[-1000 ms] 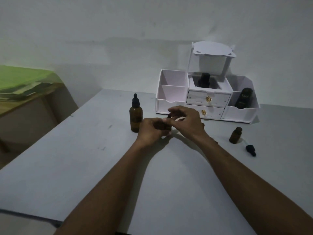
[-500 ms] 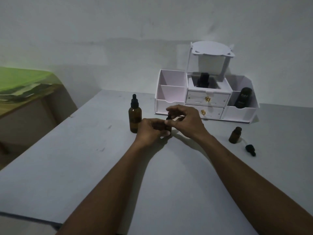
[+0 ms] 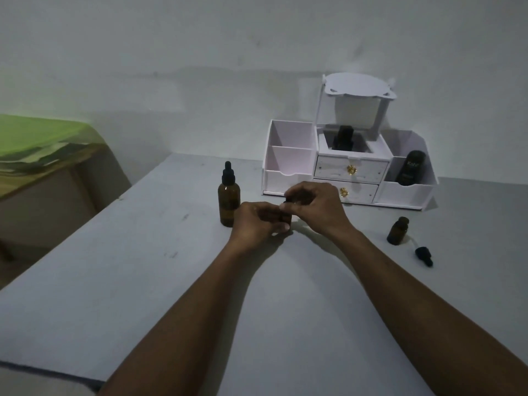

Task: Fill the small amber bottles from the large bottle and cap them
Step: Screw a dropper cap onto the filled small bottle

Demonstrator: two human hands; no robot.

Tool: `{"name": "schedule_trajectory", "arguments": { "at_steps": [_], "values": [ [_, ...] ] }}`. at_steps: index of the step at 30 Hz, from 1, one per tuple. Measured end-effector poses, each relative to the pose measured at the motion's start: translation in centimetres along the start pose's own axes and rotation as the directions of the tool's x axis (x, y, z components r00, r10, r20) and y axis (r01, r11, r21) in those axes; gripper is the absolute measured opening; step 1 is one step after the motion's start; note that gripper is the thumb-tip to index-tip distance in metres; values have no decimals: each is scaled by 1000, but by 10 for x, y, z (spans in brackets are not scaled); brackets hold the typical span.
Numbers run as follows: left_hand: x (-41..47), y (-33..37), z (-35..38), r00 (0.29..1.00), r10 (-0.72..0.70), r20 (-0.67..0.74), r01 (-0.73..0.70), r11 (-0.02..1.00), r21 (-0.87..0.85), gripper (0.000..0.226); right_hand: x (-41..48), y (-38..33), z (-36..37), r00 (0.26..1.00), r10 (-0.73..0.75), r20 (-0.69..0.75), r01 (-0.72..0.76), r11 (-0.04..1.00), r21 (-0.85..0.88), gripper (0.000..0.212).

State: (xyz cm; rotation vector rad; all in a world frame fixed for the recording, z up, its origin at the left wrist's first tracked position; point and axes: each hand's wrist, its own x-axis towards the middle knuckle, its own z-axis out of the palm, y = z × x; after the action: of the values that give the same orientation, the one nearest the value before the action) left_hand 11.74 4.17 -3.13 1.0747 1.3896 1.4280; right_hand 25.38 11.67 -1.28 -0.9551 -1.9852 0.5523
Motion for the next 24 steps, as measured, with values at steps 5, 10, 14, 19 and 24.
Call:
{"name": "schedule_trajectory", "arguments": {
  "at_steps": [5, 10, 14, 19, 24],
  "values": [
    [-1, 0, -1, 1000, 16, 5, -16, 1000, 3, 27, -1, -2, -1, 1000, -18, 7, 17, 998, 53, 30],
    [-2, 1, 0, 1000, 0, 6, 0, 1000, -19, 27, 0, -2, 1, 998, 54, -17, -54, 998, 19, 19],
    [-2, 1, 0, 1000, -4, 13, 4, 1000, -5, 27, -1, -3, 0, 998, 63, -16, -62, 996, 61, 22],
    [0, 1, 0, 1000, 12, 2, -12, 1000, 19, 27, -1, -2, 0, 996, 86, -18, -86, 996, 20, 19],
    [0, 1, 0, 1000, 26, -5, -26, 998, 53, 26, -1, -4, 1, 998, 57, -37, -56, 998, 42, 27]
  ]
}}
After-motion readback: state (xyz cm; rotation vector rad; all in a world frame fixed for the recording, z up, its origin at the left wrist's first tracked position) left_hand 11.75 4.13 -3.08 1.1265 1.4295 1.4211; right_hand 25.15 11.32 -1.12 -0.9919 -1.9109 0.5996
